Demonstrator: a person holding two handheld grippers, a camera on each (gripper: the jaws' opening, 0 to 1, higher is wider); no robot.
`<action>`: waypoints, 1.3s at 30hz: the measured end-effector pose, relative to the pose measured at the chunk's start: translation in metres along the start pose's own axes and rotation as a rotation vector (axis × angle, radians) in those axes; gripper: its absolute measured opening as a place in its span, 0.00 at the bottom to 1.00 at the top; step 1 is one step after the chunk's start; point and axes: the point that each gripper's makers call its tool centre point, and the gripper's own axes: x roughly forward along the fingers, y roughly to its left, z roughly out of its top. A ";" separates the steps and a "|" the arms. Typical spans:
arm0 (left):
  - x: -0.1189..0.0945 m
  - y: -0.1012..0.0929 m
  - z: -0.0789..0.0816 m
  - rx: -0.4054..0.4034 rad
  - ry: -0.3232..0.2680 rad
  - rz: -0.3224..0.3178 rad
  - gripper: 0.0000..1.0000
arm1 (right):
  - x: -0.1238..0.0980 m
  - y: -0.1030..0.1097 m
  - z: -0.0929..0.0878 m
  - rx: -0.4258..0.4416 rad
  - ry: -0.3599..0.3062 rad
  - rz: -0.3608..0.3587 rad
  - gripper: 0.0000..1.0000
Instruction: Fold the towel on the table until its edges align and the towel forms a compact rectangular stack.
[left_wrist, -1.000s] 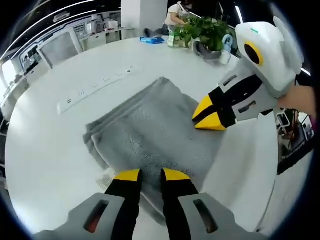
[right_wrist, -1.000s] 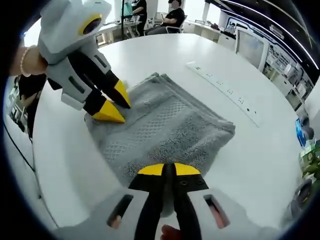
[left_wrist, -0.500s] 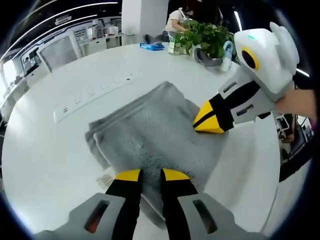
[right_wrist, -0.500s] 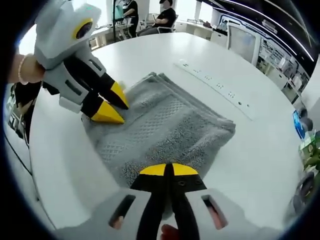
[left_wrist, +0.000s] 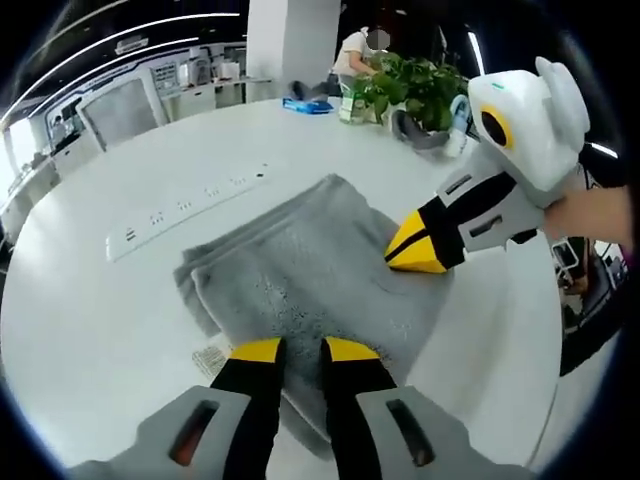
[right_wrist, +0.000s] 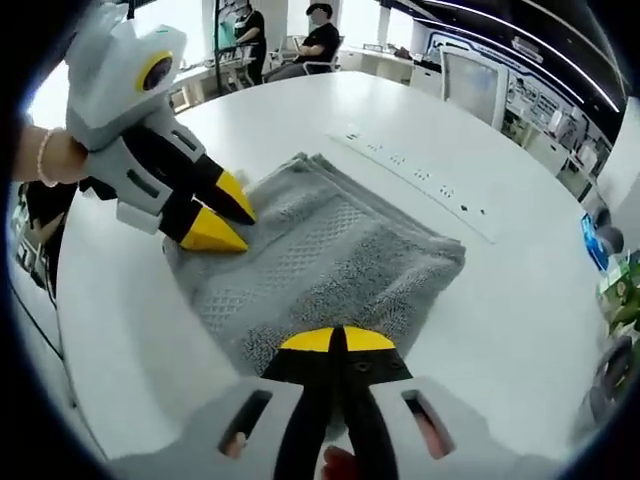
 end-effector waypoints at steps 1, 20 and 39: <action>-0.004 -0.001 0.003 0.008 -0.012 0.007 0.17 | -0.005 0.000 0.002 0.005 -0.014 -0.002 0.00; -0.106 -0.028 0.009 0.056 -0.238 0.127 0.39 | -0.106 0.036 -0.001 0.134 -0.207 -0.065 0.30; -0.171 -0.052 -0.055 -0.132 -0.280 0.159 0.72 | -0.165 0.060 -0.036 0.249 -0.313 -0.146 0.59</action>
